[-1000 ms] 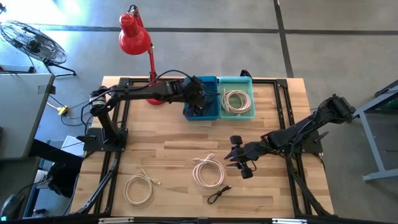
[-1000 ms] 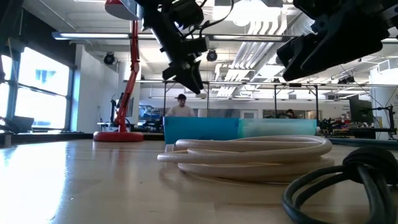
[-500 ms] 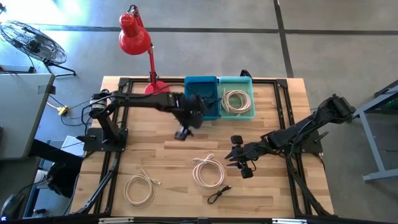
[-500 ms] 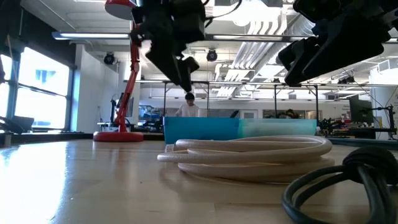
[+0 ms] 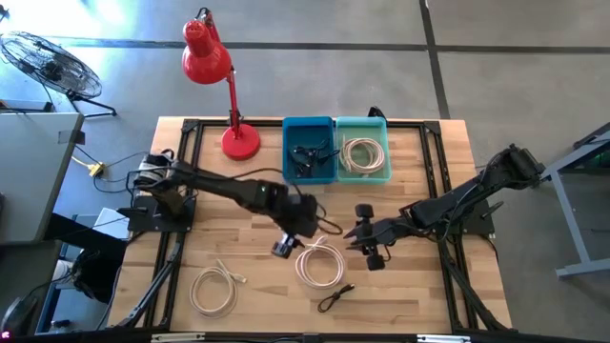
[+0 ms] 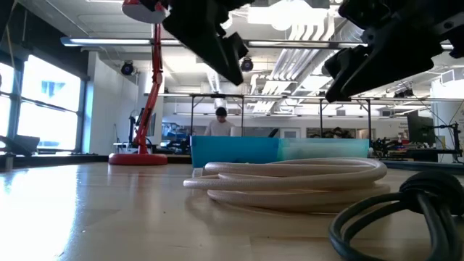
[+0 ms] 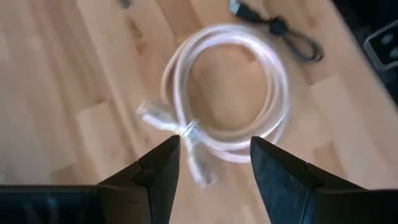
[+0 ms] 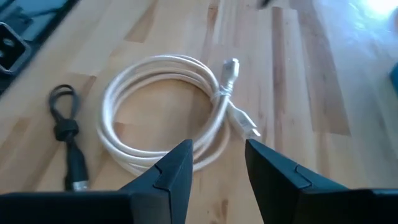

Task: Pick & Place USB Port
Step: Put the brown HDMI cable into the green bin

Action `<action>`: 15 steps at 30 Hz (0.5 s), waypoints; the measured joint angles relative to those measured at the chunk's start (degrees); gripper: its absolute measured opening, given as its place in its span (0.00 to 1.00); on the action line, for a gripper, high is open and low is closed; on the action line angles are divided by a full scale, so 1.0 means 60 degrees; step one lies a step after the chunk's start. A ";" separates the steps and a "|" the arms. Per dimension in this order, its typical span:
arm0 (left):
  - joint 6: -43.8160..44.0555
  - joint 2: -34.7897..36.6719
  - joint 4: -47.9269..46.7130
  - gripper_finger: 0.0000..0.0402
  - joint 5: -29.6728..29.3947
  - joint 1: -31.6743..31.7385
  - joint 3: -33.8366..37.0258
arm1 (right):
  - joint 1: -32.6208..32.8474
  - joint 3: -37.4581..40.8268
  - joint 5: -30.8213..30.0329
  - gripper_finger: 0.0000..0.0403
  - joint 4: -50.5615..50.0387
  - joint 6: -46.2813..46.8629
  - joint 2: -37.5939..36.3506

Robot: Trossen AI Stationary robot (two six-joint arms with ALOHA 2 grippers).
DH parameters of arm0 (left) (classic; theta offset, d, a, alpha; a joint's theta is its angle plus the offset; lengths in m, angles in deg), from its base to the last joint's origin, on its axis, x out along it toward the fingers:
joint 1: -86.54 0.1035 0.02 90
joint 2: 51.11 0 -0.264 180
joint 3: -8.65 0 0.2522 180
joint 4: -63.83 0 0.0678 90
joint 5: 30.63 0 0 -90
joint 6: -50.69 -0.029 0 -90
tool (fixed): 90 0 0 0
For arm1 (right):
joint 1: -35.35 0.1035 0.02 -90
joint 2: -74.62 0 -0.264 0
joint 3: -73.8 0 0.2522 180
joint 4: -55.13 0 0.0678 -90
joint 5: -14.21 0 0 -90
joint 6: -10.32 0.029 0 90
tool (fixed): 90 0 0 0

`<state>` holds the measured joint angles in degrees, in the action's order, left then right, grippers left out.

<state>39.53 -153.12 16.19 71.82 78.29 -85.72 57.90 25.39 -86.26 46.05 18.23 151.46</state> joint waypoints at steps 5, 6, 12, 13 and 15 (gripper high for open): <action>0.0557 -0.0626 0.0593 0.48 -0.0093 -0.0571 0.0010 | 0.0004 0.0000 -0.1019 0.35 -0.0490 0.0021 0.0004; 0.0657 -0.0792 0.0687 0.48 -0.0032 -0.0628 -0.0001 | 0.0004 0.0004 -0.1322 0.35 -0.0597 0.0035 0.0004; 0.1445 -0.1863 0.0395 0.48 -0.0078 -0.0498 0.0010 | 0.0002 0.0004 -0.1932 0.35 -0.0874 0.0204 0.0004; 0.1476 -0.1993 0.0396 0.48 -0.0131 -0.0433 0.0010 | 0.0004 0.0004 -0.1892 0.35 -0.0892 0.0204 0.0004; 0.1471 -0.2209 0.0494 0.47 -0.0160 -0.0321 0.0006 | 0.0004 0.0004 -0.1833 0.35 -0.0883 0.0204 0.0004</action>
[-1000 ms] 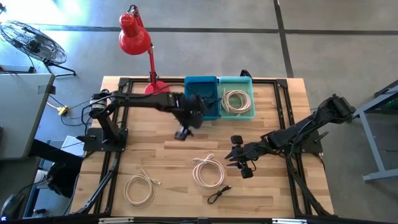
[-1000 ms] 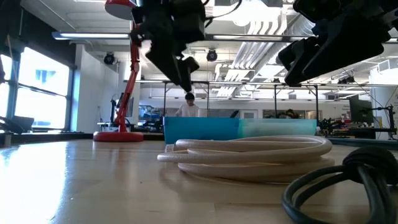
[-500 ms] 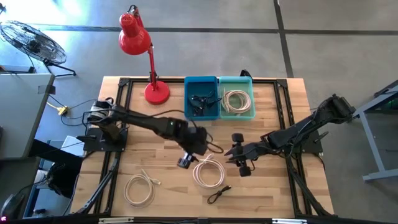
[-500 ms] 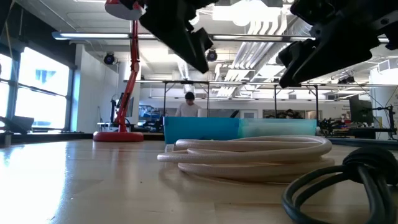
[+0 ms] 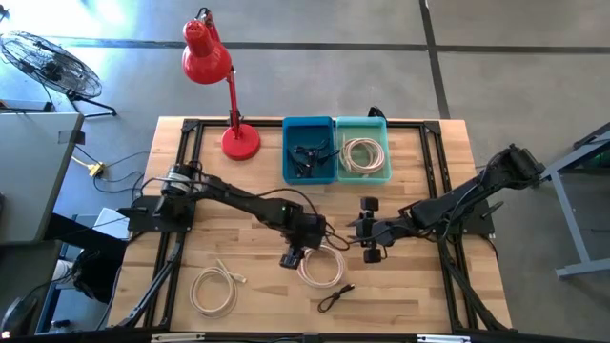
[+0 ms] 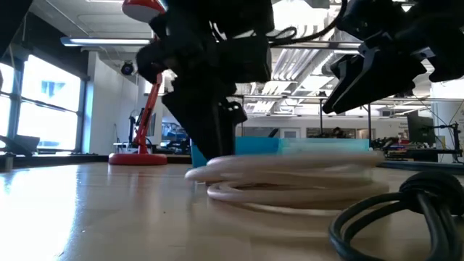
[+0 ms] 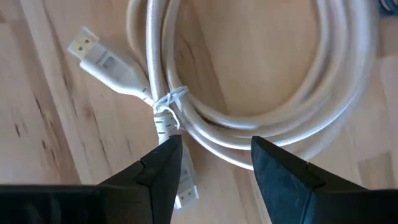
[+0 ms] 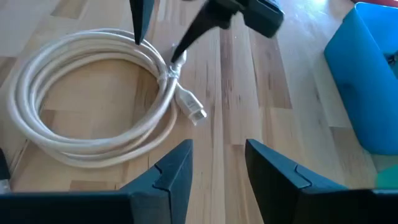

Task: Pick & Place USB Port
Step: Put the brown HDMI cable into the green bin

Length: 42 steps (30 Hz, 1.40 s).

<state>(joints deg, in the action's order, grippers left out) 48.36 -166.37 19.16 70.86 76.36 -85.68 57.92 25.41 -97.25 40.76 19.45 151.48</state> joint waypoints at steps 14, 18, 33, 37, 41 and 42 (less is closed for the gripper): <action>0.0446 -0.0353 0.1272 0.47 0.1139 0.0215 -0.0097 | 0.0000 0.0000 0.0031 0.35 -0.0006 -0.0014 0.0000; 0.0538 -0.0353 0.1229 0.47 0.1096 0.0215 -0.0135 | 0.0000 0.0000 0.0035 0.35 -0.0006 -0.0007 0.0000; 0.2172 -0.0353 0.1054 0.47 0.0956 0.0266 -0.0139 | 0.0000 0.0000 0.0100 0.35 -0.0006 -0.0014 0.0000; 0.3400 -0.0350 0.1241 0.47 0.0991 0.0266 -0.0139 | 0.0000 0.0000 0.0100 0.35 -0.0006 -0.0004 0.0000; 0.4583 -0.0349 0.1551 0.47 0.1021 0.0266 -0.0143 | 0.0000 0.0000 0.0104 0.35 -0.0006 0.0000 0.0000; 0.4808 -0.0342 0.1643 0.47 0.1069 0.0266 -0.0143 | 0.0000 0.0000 0.0104 0.35 -0.0004 0.0004 0.0000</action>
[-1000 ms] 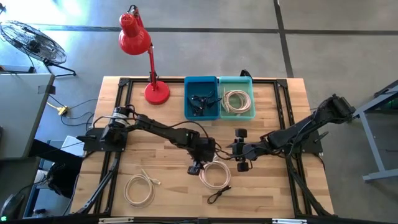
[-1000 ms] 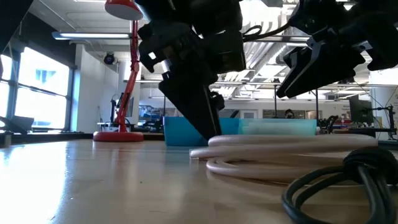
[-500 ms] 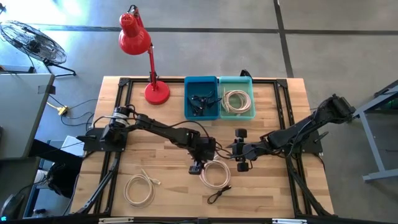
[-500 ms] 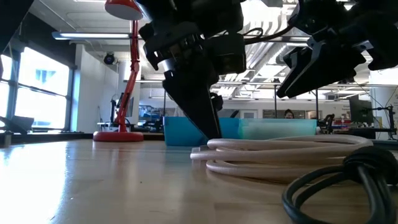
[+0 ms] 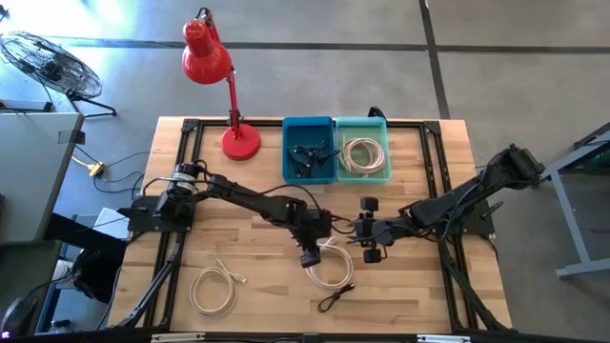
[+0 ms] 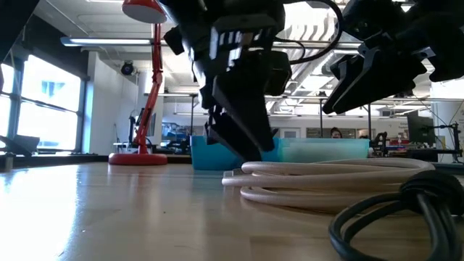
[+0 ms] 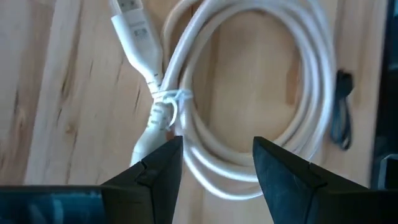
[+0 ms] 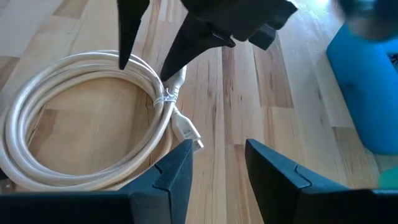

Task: Pick & Place USB Port
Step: Put the brown HDMI cable into the green bin

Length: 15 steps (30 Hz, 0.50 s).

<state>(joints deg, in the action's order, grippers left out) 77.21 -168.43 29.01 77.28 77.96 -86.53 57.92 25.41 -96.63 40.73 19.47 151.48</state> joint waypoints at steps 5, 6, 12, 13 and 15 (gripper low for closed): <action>0.1109 -0.0079 0.0285 0.47 0.0067 0.0064 -0.0016 | 0.0000 0.0000 0.0014 0.35 0.0002 0.0000 0.0000; 0.1404 -0.0102 0.0198 0.47 0.0069 0.0074 -0.0015 | 0.0000 0.0000 0.0052 0.35 -0.0002 0.0000 0.0000; 0.2396 -0.0259 -0.0017 0.47 -0.0081 0.0243 -0.0015 | -0.0001 0.0000 0.0543 0.35 -0.0003 -0.0016 0.0000; 0.2508 -0.0262 -0.0016 0.47 -0.0140 0.0257 -0.0015 | -0.0003 0.0000 0.0575 0.35 -0.0005 -0.0018 0.0000; 0.2799 -0.0416 0.0091 0.47 -0.0249 0.0329 -0.0030 | -0.0004 0.0000 0.0666 0.35 -0.0005 -0.0022 0.0000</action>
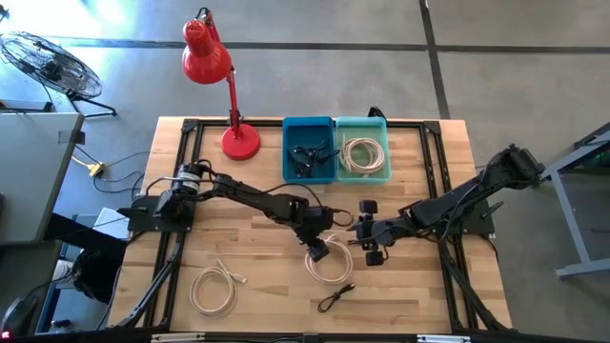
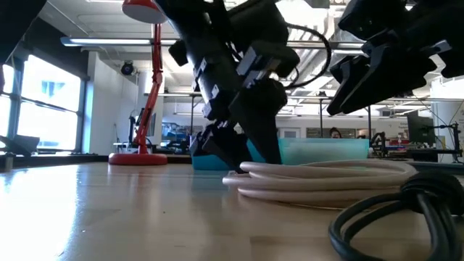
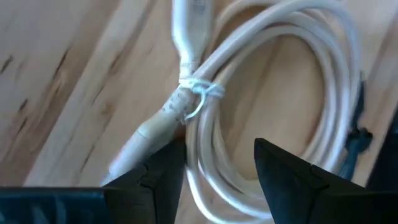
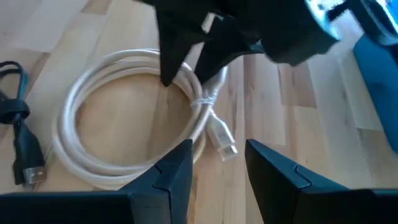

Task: Pick & Place USB Port
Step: Put the brown HDMI cable into the green bin

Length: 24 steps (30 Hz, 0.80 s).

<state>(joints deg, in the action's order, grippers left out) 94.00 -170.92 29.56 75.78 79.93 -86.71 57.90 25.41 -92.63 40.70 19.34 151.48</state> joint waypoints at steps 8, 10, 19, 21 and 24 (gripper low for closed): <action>-0.0056 -0.0641 -0.0073 0.43 0.1121 0.0331 -0.0032 | 0.0136 0.0000 0.0151 0.35 -0.0095 -0.0077 0.0000; -0.0658 -0.0745 -0.0196 0.35 0.1308 0.0475 -0.0032 | 0.0240 0.0000 0.0157 0.35 -0.0091 -0.0080 0.0000; -0.3386 -0.0900 -0.0413 0.04 0.1655 0.0846 -0.0021 | 0.0674 0.0000 -0.0117 0.35 -0.0077 -0.0339 0.0000; -0.3759 -0.0900 -0.0384 0.03 0.1730 0.0846 -0.0020 | 0.0726 0.0000 -0.0275 0.35 -0.0077 -0.0395 0.0000; -0.4253 -0.0900 -0.0126 0.03 0.1734 0.0704 0.0015 | 0.0813 0.0000 -0.0422 0.35 -0.0066 -0.0510 0.0000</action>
<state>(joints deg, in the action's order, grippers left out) 68.48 -176.32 28.81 86.18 84.15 -86.62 62.78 25.41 -95.16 40.31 16.28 151.48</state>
